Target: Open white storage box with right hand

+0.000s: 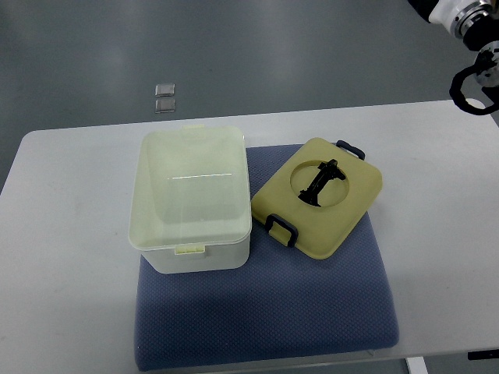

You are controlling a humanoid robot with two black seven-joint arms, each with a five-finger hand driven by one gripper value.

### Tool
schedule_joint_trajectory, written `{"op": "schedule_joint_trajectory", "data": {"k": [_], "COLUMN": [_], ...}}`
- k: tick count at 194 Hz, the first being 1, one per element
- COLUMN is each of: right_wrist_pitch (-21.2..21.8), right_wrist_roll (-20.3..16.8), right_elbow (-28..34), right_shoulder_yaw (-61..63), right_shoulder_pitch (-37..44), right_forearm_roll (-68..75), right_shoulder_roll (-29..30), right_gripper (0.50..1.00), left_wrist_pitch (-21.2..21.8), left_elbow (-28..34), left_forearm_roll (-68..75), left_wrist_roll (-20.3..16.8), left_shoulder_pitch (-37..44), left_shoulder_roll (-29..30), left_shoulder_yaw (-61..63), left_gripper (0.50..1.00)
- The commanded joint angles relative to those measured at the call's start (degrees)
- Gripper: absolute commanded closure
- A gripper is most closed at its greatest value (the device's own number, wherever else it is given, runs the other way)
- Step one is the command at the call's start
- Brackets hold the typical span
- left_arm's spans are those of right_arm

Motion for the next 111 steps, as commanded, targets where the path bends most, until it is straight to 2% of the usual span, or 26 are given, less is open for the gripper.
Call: {"op": "schedule_joint_trajectory", "data": {"k": [1, 44, 92, 111], "right_wrist_pitch": [1.59, 11.61, 12.32, 12.23], "right_wrist_roll": [-0.24, -0.07, 0.29, 1.87], "right_elbow": [-2.72, -4.31, -4.31, -4.39], "right_shoulder_yaw": [5.52, 15.80, 16.42, 16.50], "right_shoulder_pitch": [-4.28, -11.31, -14.83, -15.71], "right_forearm_roll": [5.02, 6.42, 6.42, 6.42], "right_shoulder_roll": [3.54, 8.64, 11.80, 12.33], "right_gripper": [0.568, 0.568, 0.568, 0.568], "left_wrist_pitch": [0.00, 0.00, 0.00, 0.00], "left_elbow": [-0.08, -0.25, -0.25, -0.25], "left_forearm_roll": [-0.01, -0.01, -0.01, -0.01], "left_wrist_roll": [-0.01, -0.01, -0.01, -0.01], "left_shoulder_pitch": [-0.01, 0.07, 0.07, 0.07], "left_shoulder_roll": [0.00, 0.00, 0.00, 0.00], "left_shoulder_yaw": [-0.01, -0.01, -0.01, -0.01], "left_gripper": [0.500, 0.500, 0.500, 0.500]}}
